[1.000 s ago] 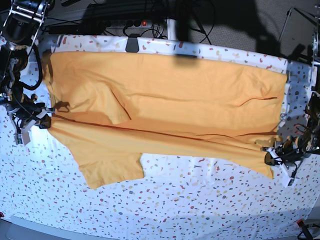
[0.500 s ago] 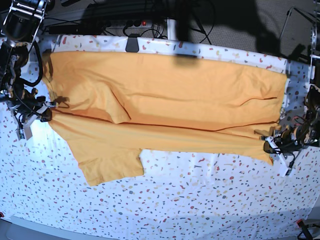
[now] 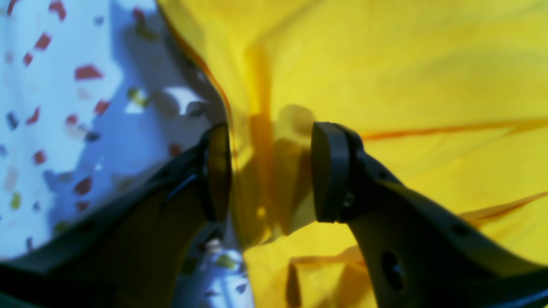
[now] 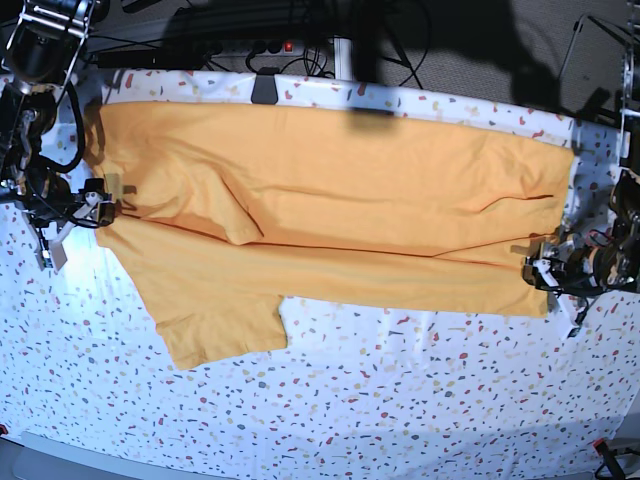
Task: Fold the T-shirt properly
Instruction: 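Grasp the hem edge with both grippers and fold it toward the collar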
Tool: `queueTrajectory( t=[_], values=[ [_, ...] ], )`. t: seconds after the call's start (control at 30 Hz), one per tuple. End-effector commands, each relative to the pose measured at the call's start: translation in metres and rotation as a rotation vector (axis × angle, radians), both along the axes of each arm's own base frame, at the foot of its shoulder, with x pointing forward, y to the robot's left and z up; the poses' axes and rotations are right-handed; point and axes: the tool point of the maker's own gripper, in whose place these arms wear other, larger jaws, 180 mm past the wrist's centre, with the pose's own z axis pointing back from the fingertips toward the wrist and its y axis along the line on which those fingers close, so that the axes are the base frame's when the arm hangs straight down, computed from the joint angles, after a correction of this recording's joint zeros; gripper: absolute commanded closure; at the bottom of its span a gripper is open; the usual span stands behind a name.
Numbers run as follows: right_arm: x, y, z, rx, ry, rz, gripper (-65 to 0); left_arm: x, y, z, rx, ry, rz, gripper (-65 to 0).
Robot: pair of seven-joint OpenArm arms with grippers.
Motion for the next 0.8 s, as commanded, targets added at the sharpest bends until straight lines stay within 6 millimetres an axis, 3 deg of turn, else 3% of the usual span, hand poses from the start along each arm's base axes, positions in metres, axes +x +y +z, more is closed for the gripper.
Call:
queueTrajectory(
  t=[0.0, 0.1, 0.27, 0.37, 0.47, 0.77],
  values=[
    [0.013, -0.006, 0.021, -0.014, -0.066, 0.01, -35.3, 0.018, 0.009, 0.024, 0.017, -0.069, 0.004, -29.2],
    [0.024, 0.0, 0.032, 0.026, -0.111, 0.013, -35.3, 0.031, 0.01, 0.036, 0.028, -0.112, 0.003, -29.2],
    [0.051, 0.003, 0.061, 0.048, -0.2, 0.016, -35.3, 0.071, 0.009, 0.083, -0.02, -0.296, 0.055, -29.2],
    [0.066, 0.005, 0.078, 0.056, -0.249, 0.018, -35.3, 0.084, 0.002, 0.099, -0.059, -0.367, 0.07, -29.2],
    [0.08, 0.011, 0.094, 0.075, -0.3, 0.023, -35.3, 0.088, -0.005, 0.092, -0.036, -0.374, 0.079, -29.1],
    [0.115, 0.038, 0.132, 0.173, -0.428, 0.042, -35.3, 0.09, -0.019, 0.034, -0.006, -0.285, 0.117, -29.1]
  ],
)
